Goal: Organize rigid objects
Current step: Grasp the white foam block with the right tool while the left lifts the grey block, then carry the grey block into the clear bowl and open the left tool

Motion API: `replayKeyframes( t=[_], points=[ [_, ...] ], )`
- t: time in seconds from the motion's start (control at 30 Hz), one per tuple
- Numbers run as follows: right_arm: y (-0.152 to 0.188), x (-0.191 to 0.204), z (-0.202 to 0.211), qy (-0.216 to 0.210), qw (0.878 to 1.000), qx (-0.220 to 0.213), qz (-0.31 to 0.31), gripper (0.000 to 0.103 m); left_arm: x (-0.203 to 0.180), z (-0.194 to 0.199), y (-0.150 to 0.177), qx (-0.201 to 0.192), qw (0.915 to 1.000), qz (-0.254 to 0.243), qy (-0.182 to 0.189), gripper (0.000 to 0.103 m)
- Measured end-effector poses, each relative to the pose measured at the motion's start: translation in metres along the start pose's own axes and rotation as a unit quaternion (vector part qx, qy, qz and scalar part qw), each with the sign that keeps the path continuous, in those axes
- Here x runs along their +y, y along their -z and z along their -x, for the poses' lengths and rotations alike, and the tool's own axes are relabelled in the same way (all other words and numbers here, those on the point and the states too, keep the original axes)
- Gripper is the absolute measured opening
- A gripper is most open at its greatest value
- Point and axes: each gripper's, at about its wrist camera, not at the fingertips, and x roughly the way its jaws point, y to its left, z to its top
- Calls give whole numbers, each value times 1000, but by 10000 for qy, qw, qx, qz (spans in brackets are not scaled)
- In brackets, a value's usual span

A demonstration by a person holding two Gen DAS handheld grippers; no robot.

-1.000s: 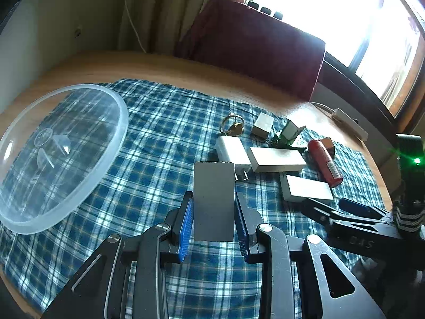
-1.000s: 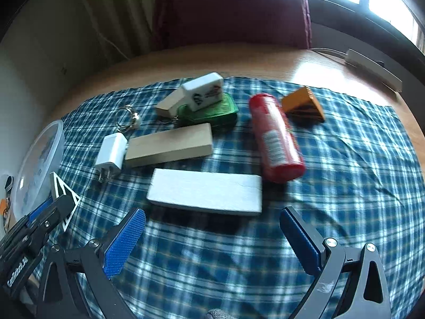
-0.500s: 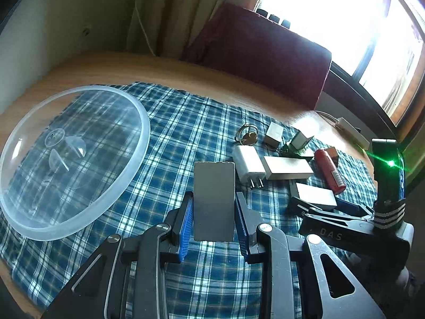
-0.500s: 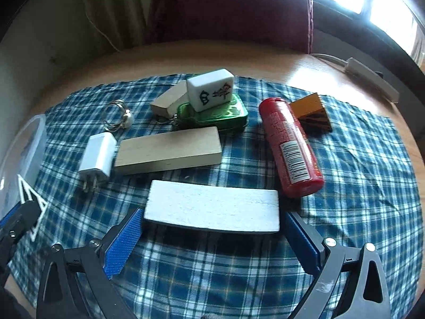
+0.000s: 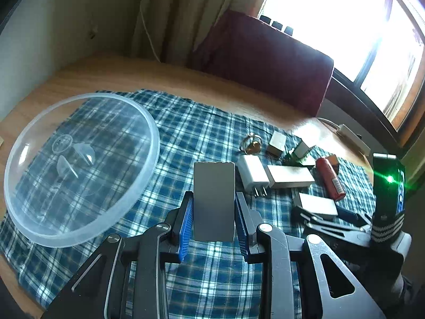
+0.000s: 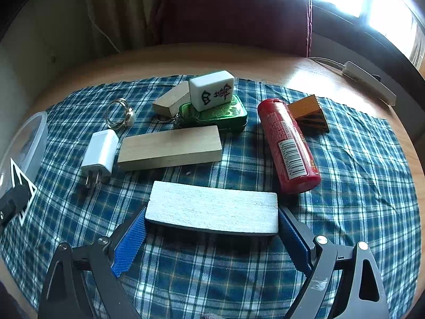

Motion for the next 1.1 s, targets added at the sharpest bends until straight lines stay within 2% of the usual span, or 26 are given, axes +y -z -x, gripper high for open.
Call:
replayKeyframes(
  t=[0.43,1.1],
  points=[
    [7,12,16,-158,9998,-6,143,94,35,16,-12,-371,9979,326,-408,30],
    [9,29,19,-194,9994,46,283,94,94,12,-21,-703,9859,827,-1278,30]
  ],
)
